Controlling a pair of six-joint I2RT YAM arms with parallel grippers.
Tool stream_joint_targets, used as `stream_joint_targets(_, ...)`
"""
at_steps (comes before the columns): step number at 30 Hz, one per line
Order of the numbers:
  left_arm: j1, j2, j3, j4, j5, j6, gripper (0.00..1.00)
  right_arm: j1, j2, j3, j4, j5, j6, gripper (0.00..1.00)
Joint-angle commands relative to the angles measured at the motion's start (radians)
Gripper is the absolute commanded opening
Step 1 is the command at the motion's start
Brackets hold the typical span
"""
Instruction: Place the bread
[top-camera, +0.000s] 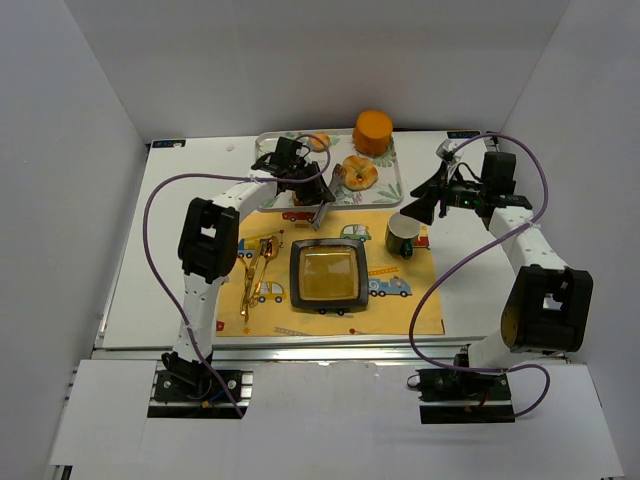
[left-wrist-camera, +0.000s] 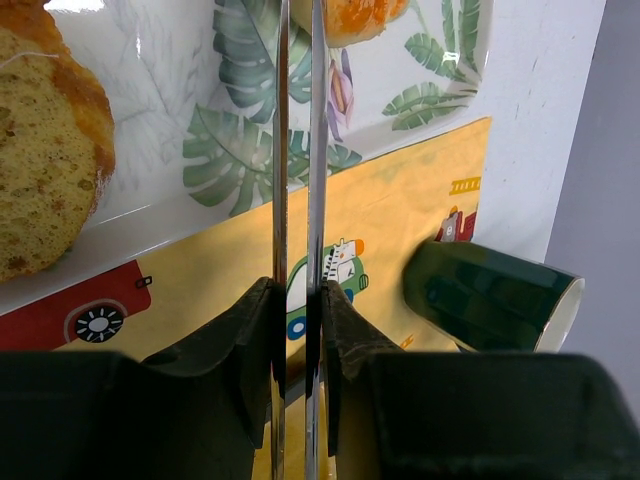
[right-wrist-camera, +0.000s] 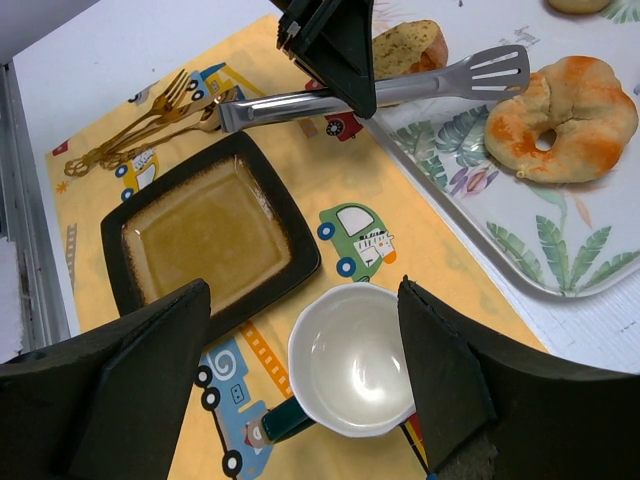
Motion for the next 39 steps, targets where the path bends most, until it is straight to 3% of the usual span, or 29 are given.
stream_joint_targets(1,0.000,-0.037,0.033,0.013,0.006,-0.012,0.00,-0.009,-0.040,-0.003,0.030,-0.033,0.004,0.80)
stream_joint_targets(24,0.032,-0.244,-0.077,0.127,0.000,-0.054,0.00,-0.012,-0.035,0.023,0.016,-0.037,0.006,0.80)
stream_joint_targets(31,0.032,-0.400,-0.228,0.128,0.002,-0.032,0.00,-0.012,-0.037,0.029,-0.004,-0.037,-0.011,0.80)
stream_joint_targets(39,0.032,-0.771,-0.611,0.029,0.037,0.000,0.00,-0.012,-0.034,0.041,-0.038,-0.037,-0.047,0.80)
